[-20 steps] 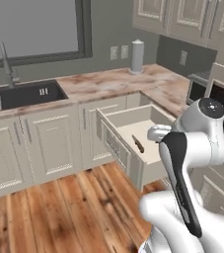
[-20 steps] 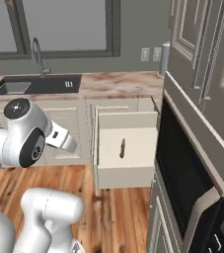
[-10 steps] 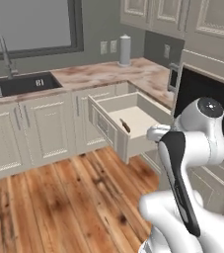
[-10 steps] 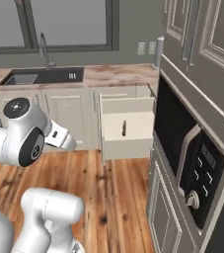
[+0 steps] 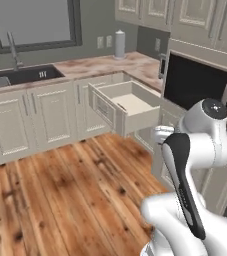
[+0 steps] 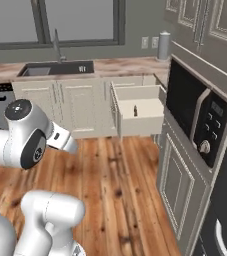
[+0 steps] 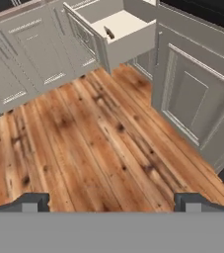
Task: Pick up the metallic utensils from the counter and place them in the open drawer. Make sure not to pick up any wooden utensils.
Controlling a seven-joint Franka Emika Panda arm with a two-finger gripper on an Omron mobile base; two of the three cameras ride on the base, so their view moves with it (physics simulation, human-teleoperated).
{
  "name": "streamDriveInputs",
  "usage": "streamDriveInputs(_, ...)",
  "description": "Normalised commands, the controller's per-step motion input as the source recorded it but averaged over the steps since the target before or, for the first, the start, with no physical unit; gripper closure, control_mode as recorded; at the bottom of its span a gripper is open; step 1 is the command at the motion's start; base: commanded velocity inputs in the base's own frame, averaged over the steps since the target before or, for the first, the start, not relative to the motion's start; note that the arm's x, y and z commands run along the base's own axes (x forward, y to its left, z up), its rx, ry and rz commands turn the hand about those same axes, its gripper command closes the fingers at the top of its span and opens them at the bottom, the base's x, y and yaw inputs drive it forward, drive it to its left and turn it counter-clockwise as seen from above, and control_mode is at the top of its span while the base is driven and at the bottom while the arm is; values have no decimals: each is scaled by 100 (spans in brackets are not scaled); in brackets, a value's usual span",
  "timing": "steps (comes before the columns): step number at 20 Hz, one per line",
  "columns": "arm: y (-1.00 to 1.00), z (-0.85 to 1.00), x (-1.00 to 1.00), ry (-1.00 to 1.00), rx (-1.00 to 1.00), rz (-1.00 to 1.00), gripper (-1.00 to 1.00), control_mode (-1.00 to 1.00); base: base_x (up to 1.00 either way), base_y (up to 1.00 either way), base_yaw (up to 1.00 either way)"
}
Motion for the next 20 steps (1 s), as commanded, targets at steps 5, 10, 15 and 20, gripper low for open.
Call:
streamDriveInputs(5, 0, 0, 0, 0, 0, 0, -100, 100, -100, 43, -7)
streamDriveInputs(10, 0, 0, 0, 0, 0, 0, -100, 100, -100, 33, -7)
streamDriveInputs(15, 0, 0, 0, 0, 0, 0, -100, 100, -100, 18, -5)
streamDriveInputs(20, 0, 0, 0, 0, 0, 0, -100, 100, -100, 1, 0)
